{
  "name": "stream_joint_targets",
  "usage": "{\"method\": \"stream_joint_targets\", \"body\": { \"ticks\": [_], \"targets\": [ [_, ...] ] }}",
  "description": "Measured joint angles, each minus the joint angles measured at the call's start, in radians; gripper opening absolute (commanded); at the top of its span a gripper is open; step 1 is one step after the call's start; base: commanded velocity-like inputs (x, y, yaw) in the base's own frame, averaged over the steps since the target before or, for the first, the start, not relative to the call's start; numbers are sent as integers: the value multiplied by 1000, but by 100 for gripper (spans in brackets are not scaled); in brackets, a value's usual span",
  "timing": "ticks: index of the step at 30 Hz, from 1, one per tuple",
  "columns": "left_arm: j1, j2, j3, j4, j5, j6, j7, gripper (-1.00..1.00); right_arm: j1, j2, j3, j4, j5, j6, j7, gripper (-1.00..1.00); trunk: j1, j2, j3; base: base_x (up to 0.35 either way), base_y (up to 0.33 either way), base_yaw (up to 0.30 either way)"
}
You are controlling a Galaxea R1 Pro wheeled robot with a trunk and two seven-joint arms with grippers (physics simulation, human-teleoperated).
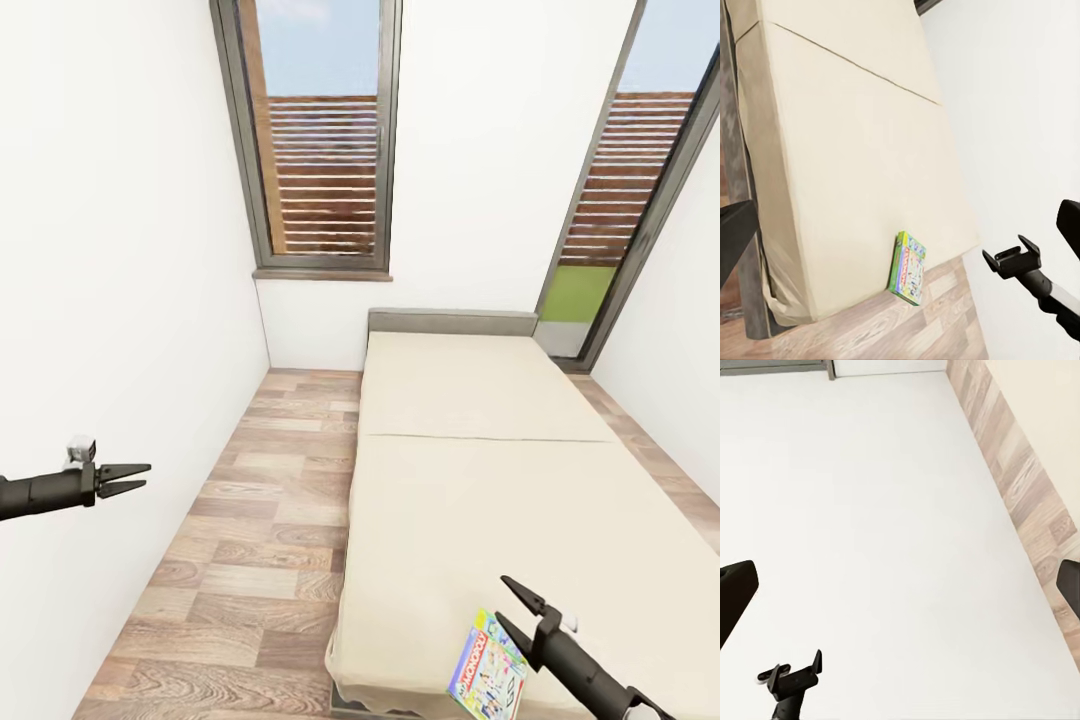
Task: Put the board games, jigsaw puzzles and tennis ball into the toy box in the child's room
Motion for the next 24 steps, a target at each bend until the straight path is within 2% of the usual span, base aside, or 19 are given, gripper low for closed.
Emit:
{"method": "stream_joint_targets", "body": {
  "ticks": [8,16,24],
  "targets": [
    [0,0,0,-6,0,9,0,100,0,-1,-30,2,-29,6,0,100,31,-56,-25,0,0,0],
    [0,0,1,-7,0,9,0,100,2,0,-35,3,-35,5,1,100,61,-112,-50,-9,0,0],
    [0,0,1,-7,0,10,0,100,3,0,-35,3,-36,3,1,100,92,-168,-75,-146,0,0]
  ]
}}
